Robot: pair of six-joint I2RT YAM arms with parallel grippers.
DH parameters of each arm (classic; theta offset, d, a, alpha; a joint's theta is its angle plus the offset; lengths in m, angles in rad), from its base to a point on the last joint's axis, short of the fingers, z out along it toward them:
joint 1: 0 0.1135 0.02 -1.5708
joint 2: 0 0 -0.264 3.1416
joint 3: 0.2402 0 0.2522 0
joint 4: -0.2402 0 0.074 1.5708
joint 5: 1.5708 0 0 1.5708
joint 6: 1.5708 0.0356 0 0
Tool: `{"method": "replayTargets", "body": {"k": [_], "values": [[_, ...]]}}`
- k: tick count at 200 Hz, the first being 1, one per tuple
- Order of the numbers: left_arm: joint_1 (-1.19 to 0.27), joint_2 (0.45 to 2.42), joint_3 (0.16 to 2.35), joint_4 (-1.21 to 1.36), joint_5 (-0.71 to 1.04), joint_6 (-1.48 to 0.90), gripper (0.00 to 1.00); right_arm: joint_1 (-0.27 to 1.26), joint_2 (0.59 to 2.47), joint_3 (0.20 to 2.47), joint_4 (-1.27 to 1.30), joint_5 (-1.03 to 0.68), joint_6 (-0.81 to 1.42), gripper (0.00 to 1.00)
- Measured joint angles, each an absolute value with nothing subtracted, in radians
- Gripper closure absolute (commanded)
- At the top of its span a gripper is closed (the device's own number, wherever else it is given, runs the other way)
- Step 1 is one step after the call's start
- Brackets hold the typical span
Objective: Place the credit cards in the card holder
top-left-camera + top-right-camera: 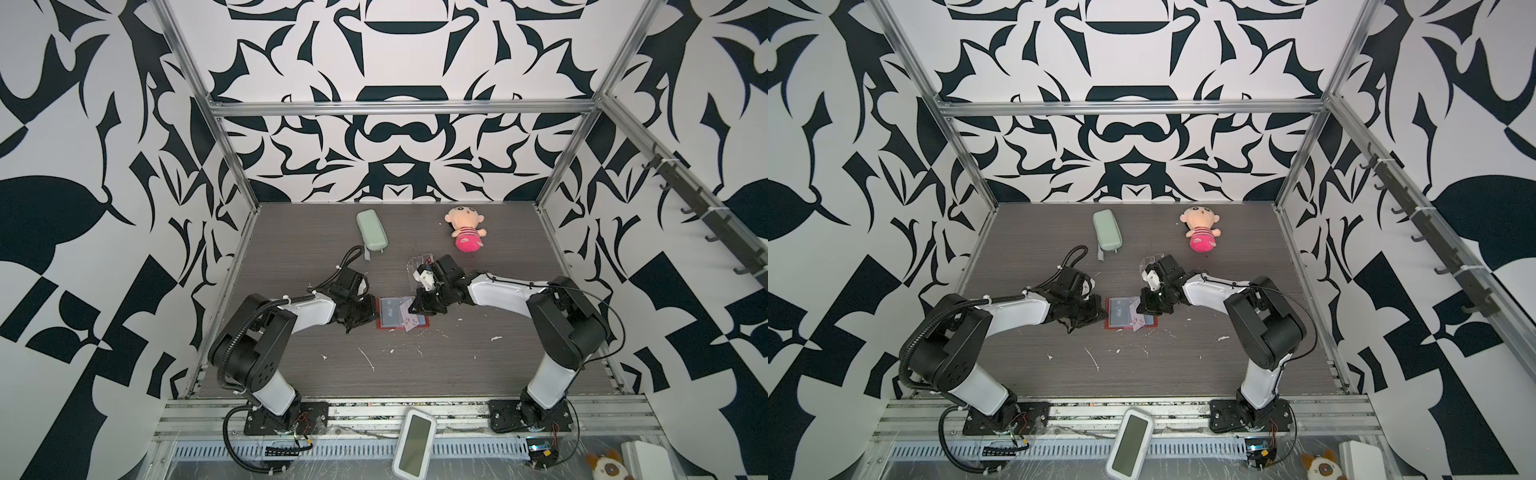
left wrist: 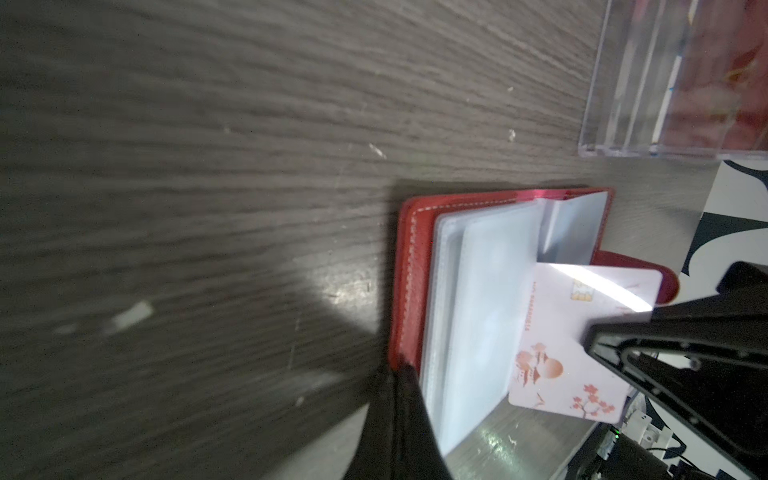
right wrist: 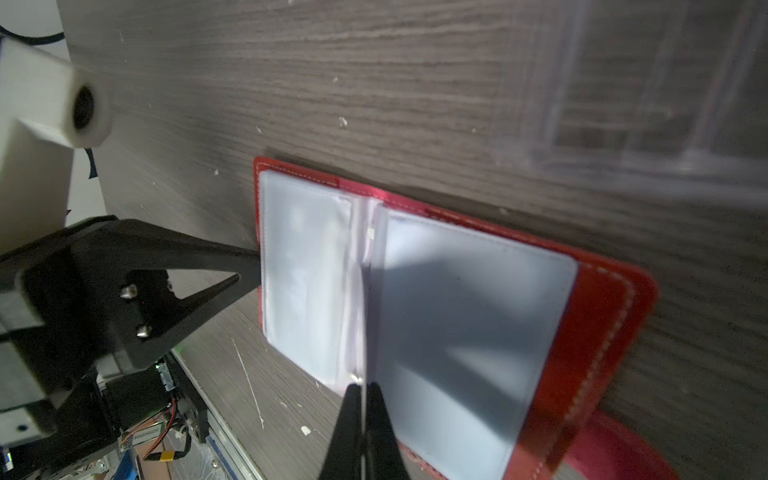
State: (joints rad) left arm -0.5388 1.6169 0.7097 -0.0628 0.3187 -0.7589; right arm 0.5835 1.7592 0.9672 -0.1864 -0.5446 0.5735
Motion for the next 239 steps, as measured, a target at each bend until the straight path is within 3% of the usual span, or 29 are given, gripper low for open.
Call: {"method": "replayTargets", "body": {"k": [239], "values": [[-0.535,1.617,0.71,-0.07,0.311,-0.757,1.0,0.551,1.808,0.919,0.019,-0.654,0.631,1.0]]}}
